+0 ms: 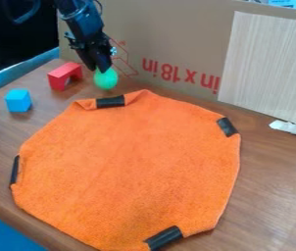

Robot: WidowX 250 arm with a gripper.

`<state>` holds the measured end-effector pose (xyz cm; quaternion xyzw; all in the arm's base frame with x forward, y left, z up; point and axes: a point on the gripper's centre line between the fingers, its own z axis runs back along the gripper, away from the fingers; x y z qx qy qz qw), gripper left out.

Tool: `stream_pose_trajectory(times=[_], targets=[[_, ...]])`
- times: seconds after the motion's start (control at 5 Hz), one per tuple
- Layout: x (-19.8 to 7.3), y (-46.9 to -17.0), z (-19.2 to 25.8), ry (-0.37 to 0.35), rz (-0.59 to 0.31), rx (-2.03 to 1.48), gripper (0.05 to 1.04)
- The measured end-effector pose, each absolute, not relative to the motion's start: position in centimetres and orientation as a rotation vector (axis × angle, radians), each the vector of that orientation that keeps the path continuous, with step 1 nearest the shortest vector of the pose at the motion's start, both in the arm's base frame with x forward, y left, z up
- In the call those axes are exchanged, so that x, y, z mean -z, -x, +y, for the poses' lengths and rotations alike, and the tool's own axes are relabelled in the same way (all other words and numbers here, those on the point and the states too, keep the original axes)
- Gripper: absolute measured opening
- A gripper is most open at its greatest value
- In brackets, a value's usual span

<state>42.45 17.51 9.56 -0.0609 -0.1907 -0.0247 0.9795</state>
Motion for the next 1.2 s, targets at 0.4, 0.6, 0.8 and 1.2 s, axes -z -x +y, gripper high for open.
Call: stream_pose_trajectory(times=[0.4,0.6,0.8,1.2], targets=[[-8.15,-42.10,17.20,0.150,-0.338,0.050,0.696],[-8.28,-42.09,16.94,0.168,-0.342,0.062,0.953],[-8.25,-42.11,16.78,0.179,-0.344,0.067,1.001],[-8.78,-41.83,16.46,0.194,-0.343,0.080,0.999]])
